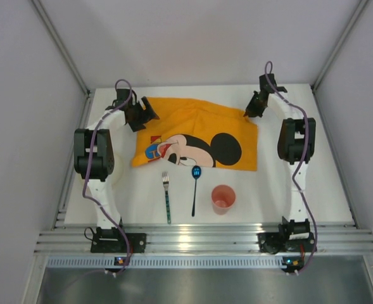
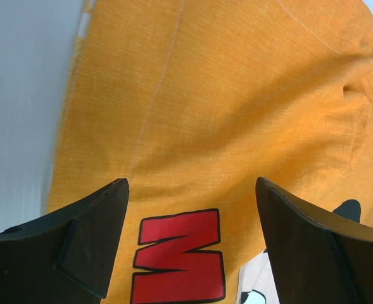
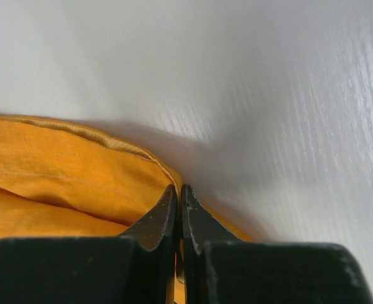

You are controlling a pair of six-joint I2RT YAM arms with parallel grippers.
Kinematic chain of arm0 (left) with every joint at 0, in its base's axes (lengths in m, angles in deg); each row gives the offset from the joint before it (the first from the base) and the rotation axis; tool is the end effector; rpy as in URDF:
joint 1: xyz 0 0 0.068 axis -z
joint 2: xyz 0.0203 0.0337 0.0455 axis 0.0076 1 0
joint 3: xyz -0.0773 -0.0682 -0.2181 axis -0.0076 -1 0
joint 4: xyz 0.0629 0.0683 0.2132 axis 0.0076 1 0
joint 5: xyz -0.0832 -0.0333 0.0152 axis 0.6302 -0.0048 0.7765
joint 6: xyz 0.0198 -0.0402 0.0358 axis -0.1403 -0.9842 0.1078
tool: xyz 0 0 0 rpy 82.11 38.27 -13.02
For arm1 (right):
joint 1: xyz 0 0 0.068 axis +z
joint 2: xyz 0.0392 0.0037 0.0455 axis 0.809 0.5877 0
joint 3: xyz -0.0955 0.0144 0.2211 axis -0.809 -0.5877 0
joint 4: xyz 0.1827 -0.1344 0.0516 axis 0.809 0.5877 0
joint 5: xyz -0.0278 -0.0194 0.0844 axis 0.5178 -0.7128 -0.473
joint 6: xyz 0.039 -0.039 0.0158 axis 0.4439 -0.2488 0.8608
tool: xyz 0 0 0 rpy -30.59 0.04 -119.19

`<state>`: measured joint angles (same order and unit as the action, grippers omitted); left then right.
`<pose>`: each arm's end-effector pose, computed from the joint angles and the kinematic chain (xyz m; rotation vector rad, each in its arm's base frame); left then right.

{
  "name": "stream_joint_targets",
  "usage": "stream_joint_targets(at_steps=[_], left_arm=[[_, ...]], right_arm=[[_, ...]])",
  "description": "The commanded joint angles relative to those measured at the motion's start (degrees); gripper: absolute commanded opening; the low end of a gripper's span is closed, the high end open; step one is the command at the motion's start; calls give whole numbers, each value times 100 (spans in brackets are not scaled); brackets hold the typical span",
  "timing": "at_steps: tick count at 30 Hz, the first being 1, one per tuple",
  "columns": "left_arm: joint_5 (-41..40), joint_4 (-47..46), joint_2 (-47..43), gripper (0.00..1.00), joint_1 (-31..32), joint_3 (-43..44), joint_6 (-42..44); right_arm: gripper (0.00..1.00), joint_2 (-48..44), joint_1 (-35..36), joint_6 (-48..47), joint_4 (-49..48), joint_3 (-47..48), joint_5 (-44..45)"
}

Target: Set the dinner table for one person

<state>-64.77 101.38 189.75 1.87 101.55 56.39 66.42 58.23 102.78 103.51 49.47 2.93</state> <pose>0.4217 -0.0279 0.1748 -0.5424 2.4108 -0.6035 0.4748 0.0417 0.1529 0.6317 2.5676 0.4498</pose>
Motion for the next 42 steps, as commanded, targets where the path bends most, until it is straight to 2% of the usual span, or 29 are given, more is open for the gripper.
stream_joint_targets(at_steps=[1,4,7,8,9,10,11,12,15,18,23,28,29,31,37,41,42], left_arm=[[-35,-53,-331,86,-28,-29,80],[-61,-27,-358,85,-28,-55,80],[-149,17,-358,85,-28,-38,80],[-158,26,-366,84,-28,-37,80],[-175,35,-375,84,-28,-29,80],[-175,44,-367,84,-28,-29,71],[-175,35,-366,84,-28,-29,63],[-167,35,-366,84,-28,-29,62],[-210,35,-366,84,-28,-3,36],[-395,70,-393,84,-28,-2,54],[-597,123,-358,85,-11,-55,54],[-912,298,-445,87,103,-204,10],[-1027,325,-524,91,147,-257,27],[-1482,447,-901,98,287,-441,71],[-1942,360,-2395,98,429,-1671,186],[-2450,948,-3457,97,429,-2190,28],[-2800,1123,-3634,95,429,-2400,71]], right_arm=[[0,72,-45,-258,180,1064,119],[0,-6,-28,-557,49,1830,67],[0,-348,8,-725,-504,1869,128],[1,-358,16,-769,-558,1956,145],[6,-341,-1,-761,-584,2035,119],[48,-332,-10,-726,-611,2053,84],[81,-323,-19,-691,-619,2018,41],[100,-332,-36,-682,-524,1992,23],[100,-498,-45,-717,-339,1624,23],[100,-954,-19,-691,-260,869,-39],[100,-2061,95,-603,-224,-765,-30],[100,-3106,332,-575,-532,-2460,-583],[100,-3239,385,-620,-532,-2630,-619],[100,-3599,561,-786,-418,-2989,-663],[100,-4180,1062,-1129,74,-3474,-751],[100,-4567,1387,-1218,180,-3826,-619],[100,-4716,1475,-1218,172,-4009,-628]])
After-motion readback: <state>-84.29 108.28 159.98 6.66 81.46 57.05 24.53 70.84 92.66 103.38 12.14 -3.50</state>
